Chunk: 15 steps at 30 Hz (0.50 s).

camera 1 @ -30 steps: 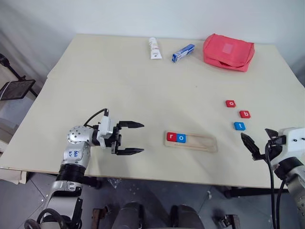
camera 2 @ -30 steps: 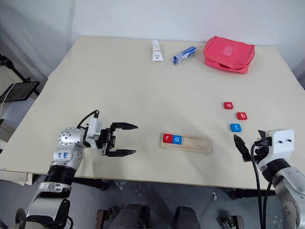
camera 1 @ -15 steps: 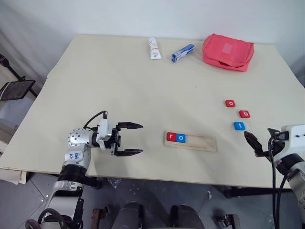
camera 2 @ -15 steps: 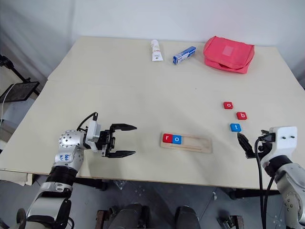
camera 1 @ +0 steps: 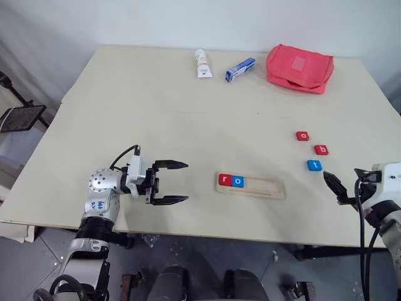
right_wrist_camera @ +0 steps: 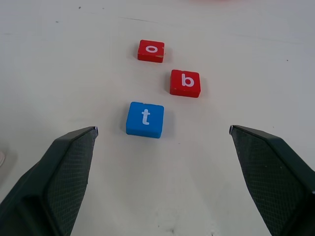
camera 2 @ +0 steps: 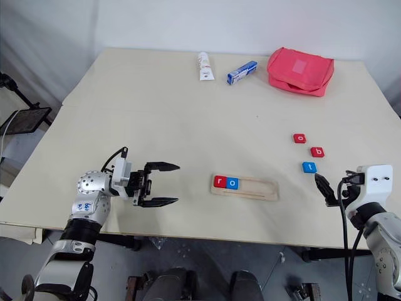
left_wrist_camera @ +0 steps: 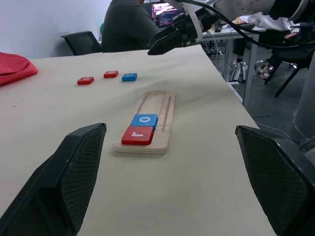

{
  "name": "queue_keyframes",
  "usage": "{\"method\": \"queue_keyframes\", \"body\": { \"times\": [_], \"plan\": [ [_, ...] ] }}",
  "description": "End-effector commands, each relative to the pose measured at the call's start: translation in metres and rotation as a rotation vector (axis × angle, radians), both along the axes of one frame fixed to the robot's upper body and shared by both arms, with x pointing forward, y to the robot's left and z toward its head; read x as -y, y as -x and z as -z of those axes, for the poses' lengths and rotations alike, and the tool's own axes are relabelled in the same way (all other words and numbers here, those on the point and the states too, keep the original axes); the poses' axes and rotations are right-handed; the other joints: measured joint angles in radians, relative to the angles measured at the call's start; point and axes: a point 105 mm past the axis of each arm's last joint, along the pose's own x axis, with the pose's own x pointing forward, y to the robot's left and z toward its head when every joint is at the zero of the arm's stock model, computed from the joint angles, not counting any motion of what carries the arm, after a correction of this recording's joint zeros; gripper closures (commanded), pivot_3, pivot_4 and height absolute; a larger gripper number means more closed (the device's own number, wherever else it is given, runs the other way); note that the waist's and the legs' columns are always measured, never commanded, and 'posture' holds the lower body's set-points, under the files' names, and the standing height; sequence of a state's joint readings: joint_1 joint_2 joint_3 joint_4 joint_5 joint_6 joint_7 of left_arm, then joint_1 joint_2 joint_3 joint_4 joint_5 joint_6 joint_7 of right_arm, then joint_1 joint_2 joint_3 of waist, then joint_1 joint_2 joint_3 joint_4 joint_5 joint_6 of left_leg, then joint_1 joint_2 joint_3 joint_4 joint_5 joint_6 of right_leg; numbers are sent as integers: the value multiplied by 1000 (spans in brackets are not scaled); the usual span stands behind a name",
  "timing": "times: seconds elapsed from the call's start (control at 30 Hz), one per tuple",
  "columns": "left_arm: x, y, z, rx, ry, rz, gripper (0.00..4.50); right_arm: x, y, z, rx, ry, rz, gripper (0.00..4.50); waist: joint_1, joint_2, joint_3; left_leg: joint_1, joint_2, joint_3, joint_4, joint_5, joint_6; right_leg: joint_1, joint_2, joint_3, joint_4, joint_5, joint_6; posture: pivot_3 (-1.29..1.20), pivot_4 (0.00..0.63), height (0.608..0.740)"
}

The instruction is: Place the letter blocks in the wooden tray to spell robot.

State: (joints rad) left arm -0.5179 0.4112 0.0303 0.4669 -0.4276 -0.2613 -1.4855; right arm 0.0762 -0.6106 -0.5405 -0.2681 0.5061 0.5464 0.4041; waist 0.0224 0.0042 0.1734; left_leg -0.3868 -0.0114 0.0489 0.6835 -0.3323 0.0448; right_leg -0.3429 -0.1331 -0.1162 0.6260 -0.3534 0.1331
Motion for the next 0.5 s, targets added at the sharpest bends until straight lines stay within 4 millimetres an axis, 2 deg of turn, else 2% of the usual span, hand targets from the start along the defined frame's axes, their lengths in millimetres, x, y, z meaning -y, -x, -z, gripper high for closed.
{"method": "queue_keyframes", "body": {
  "times": [0.03,0.23,0.5],
  "plan": [
    [-1,1,-9,36,17,4,32,8,-3,-17,47,25,16,0,0,0,0,0,0,0,0,0,0,0,0,0,0,0,0,0,150,740],
    [1,3,-9,33,23,7,32,22,-38,-25,-6,3,39,0,-9,0,0,0,0,1,0,0,0,0,0,0,0,0,0,0,150,740],
    [1,8,-7,28,24,11,32,31,-87,-29,-75,9,0,0,-25,0,0,-1,0,1,0,0,0,-1,-1,-1,0,0,0,0,150,740]
  ]
}}
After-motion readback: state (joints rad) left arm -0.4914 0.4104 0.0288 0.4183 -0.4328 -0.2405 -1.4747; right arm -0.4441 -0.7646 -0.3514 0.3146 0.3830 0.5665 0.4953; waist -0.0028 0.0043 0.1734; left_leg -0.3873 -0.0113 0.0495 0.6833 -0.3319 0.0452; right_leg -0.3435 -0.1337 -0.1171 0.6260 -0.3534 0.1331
